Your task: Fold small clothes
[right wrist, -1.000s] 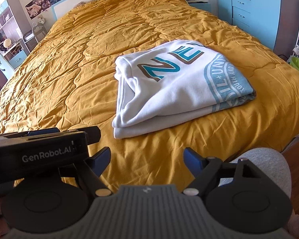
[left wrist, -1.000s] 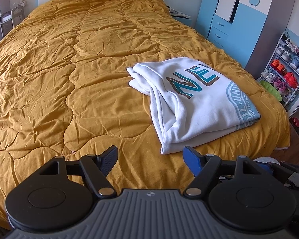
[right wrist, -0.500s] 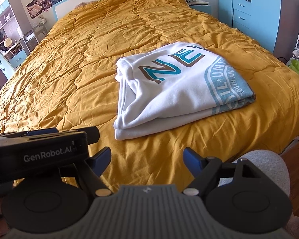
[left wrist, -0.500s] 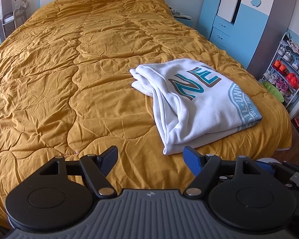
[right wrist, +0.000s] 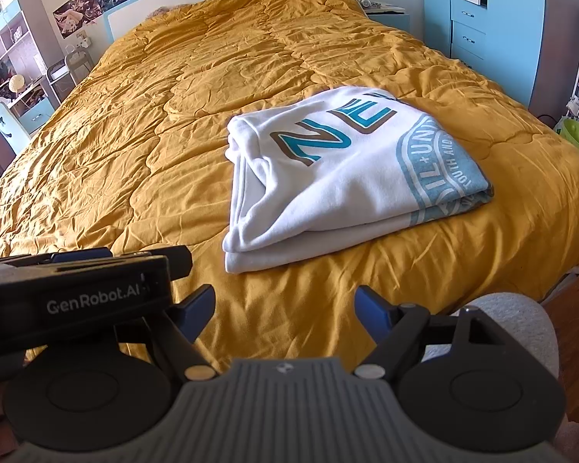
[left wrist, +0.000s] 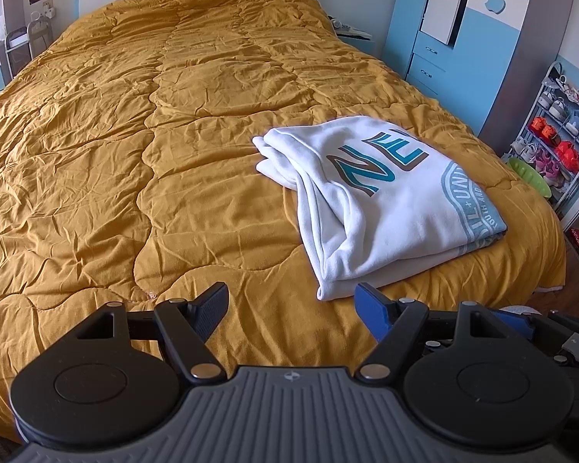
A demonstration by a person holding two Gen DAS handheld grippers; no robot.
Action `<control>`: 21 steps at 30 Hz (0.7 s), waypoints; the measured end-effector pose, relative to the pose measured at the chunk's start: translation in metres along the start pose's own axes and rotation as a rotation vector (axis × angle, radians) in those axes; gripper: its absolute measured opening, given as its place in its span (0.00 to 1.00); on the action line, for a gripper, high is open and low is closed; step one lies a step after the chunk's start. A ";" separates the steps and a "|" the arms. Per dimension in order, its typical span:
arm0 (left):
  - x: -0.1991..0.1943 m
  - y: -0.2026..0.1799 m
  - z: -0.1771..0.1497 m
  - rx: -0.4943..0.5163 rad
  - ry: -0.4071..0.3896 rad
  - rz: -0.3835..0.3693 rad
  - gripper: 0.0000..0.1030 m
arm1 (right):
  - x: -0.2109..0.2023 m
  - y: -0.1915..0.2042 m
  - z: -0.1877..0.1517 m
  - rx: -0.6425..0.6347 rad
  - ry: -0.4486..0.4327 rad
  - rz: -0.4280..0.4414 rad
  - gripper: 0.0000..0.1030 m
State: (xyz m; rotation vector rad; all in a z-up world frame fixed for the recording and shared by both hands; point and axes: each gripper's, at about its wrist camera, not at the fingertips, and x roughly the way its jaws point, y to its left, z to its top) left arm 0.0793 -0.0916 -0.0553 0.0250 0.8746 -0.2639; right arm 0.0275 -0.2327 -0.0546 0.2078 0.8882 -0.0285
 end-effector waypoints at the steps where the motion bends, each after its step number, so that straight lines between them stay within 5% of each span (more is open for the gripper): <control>1: 0.000 0.000 0.000 0.000 0.001 0.000 0.84 | 0.000 0.000 0.000 0.000 0.001 0.000 0.73; 21: -0.001 0.000 0.000 0.001 0.002 0.001 0.84 | -0.001 0.002 -0.002 -0.006 -0.001 -0.001 0.73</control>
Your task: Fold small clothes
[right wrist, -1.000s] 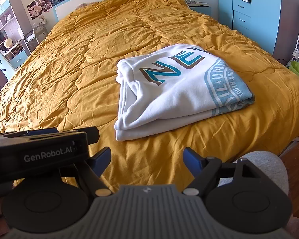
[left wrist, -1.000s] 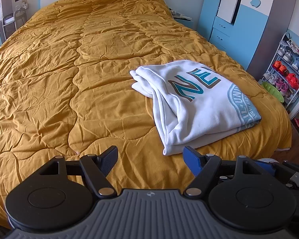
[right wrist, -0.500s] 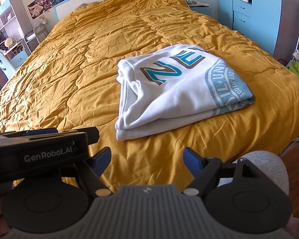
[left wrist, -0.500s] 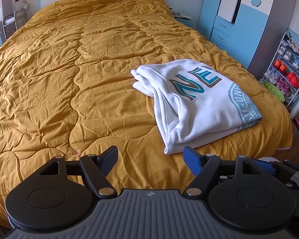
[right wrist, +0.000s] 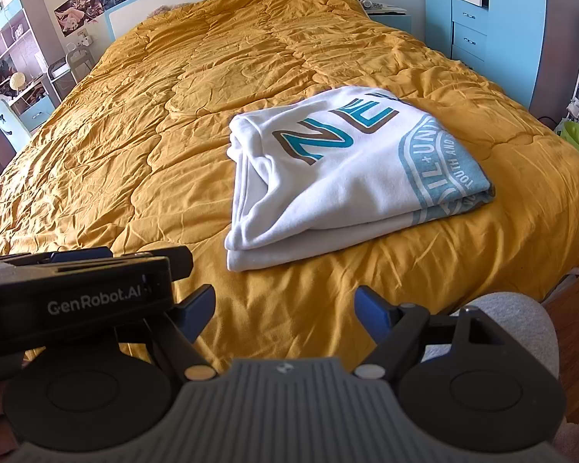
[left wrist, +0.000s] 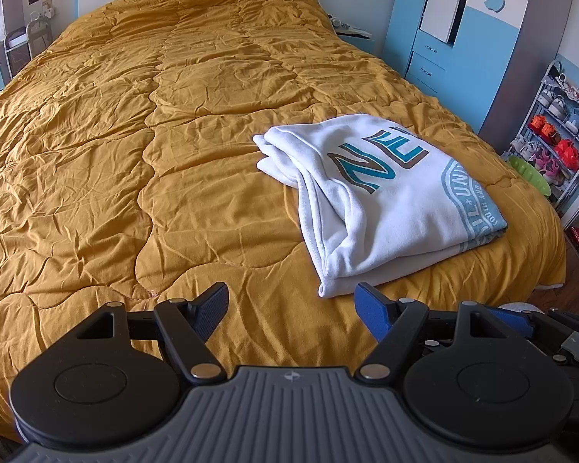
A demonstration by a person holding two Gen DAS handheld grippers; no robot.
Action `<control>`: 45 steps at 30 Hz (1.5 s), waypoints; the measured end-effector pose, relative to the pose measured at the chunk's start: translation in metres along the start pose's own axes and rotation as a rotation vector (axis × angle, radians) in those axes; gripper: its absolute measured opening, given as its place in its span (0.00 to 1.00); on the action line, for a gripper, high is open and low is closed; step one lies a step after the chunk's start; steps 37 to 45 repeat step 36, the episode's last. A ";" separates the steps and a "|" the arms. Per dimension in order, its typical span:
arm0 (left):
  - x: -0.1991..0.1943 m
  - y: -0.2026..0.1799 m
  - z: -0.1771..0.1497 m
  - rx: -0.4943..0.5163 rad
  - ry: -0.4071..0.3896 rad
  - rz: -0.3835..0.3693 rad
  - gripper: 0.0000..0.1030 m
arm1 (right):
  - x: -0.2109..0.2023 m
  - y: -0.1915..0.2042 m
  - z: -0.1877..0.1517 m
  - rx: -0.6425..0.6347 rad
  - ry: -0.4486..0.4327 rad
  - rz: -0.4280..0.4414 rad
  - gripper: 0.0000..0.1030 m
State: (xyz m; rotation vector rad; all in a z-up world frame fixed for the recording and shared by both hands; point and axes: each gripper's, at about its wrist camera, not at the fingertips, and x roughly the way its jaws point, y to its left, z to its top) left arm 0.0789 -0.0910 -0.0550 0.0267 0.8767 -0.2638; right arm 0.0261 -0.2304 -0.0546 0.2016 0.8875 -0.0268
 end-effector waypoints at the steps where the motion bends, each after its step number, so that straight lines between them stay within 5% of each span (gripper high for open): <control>1: 0.000 0.000 0.000 0.000 0.000 0.000 0.84 | 0.000 0.000 0.000 0.000 0.000 0.000 0.73; 45: 0.007 0.003 -0.003 0.004 0.024 0.005 0.84 | 0.008 0.001 0.000 -0.001 0.020 0.010 0.68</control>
